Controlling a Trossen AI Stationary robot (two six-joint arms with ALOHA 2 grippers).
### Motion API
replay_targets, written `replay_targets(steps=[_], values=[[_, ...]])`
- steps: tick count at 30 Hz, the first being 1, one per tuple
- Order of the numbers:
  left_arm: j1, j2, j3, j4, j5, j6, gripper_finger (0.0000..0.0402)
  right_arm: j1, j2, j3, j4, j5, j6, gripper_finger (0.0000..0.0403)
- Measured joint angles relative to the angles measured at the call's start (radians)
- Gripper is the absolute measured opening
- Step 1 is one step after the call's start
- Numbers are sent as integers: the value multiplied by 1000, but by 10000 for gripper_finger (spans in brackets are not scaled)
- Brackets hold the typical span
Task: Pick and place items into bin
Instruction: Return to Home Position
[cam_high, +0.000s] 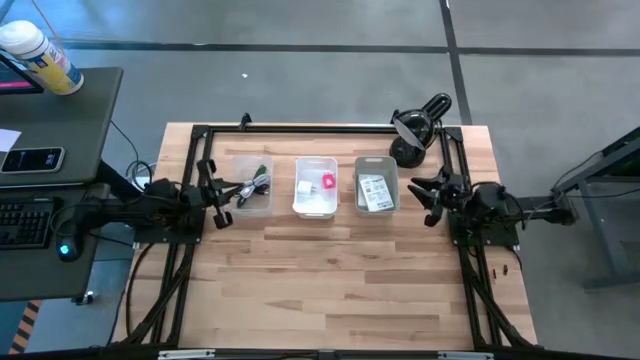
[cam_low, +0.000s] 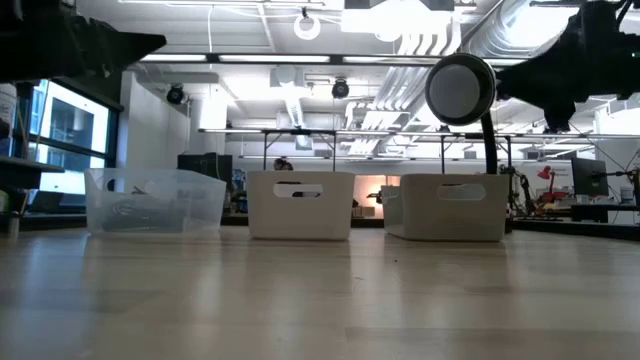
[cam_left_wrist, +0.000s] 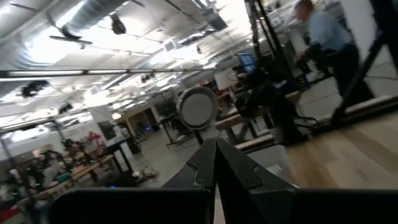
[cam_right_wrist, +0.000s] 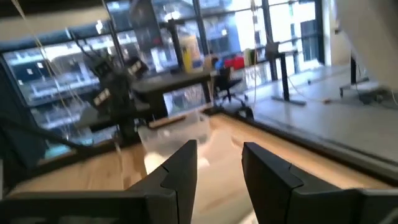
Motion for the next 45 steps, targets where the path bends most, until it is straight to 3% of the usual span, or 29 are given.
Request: replay_targets(steps=[9,14,22,25,33,39,45], values=[[0,0,0,-43,34,-23,1,44,0,0,-62,117,22,119],[0,0,0,-45,38,-28,1,87,0,2,-143,103,58,119],[0,0,0,-68,38,-37,1,125,0,2,-149,286,-46,119],[0,0,0,-94,81,-21,1,125,0,2,-149,309,-48,119],[0,0,0,-125,220,-3,1,124,1,2,-148,-10,34,119],[0,0,0,-216,218,-17,1,59,28,-9,-109,-60,-16,119],[0,0,0,-207,217,-30,1,-22,75,-9,-108,-54,-24,119]])
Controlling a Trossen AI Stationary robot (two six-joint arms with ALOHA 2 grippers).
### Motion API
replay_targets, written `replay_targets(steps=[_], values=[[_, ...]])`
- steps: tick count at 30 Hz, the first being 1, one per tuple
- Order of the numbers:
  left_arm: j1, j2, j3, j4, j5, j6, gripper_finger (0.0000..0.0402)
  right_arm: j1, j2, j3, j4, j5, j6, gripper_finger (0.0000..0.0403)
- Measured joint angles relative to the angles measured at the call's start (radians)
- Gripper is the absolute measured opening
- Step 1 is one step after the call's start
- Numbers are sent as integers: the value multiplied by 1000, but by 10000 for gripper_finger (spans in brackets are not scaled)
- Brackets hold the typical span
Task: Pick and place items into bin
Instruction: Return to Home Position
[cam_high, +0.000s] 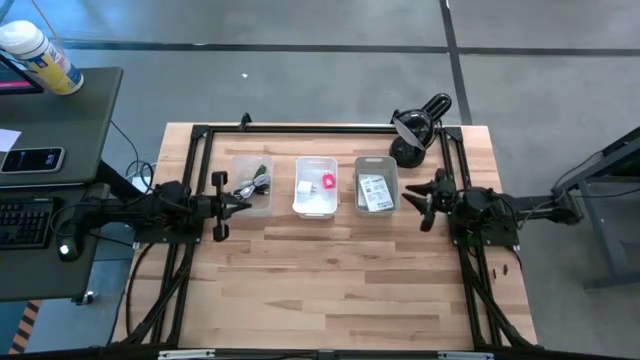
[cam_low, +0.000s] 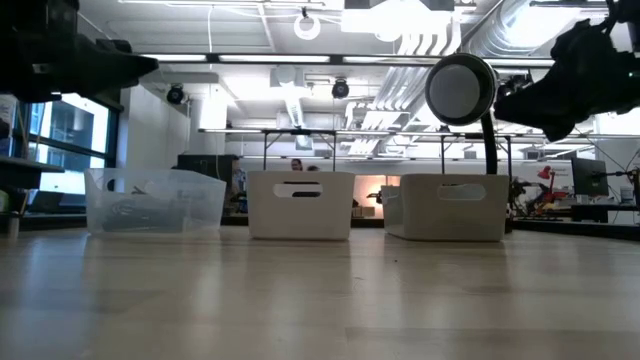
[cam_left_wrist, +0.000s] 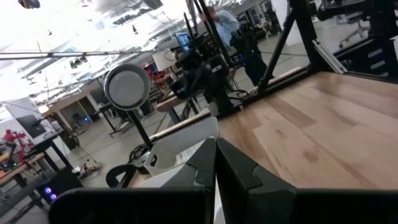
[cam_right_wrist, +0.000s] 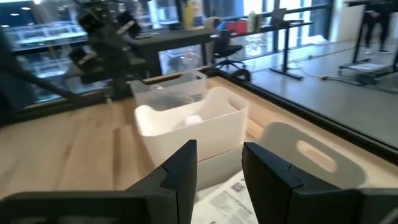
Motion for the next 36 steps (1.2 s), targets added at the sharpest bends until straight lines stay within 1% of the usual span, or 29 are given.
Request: replay_targets(steps=[6,10,14,17,20,26,36], values=[[0,0,0,-37,0,-9,1,-26,1,0,0,11,0,119],[0,0,0,-48,-1,19,1,-23,15,0,-5,-45,3,119],[0,0,0,-48,0,54,1,-23,25,-1,-7,-95,-45,119],[0,0,0,-48,0,53,1,-23,25,-1,-7,-94,-51,119],[0,0,0,-48,-1,53,1,-23,25,-1,-7,-88,-101,119],[0,0,0,-48,-1,53,1,-23,25,-1,-10,-145,-113,119],[0,0,0,-48,-1,53,1,-23,25,-1,-10,-142,-98,119]])
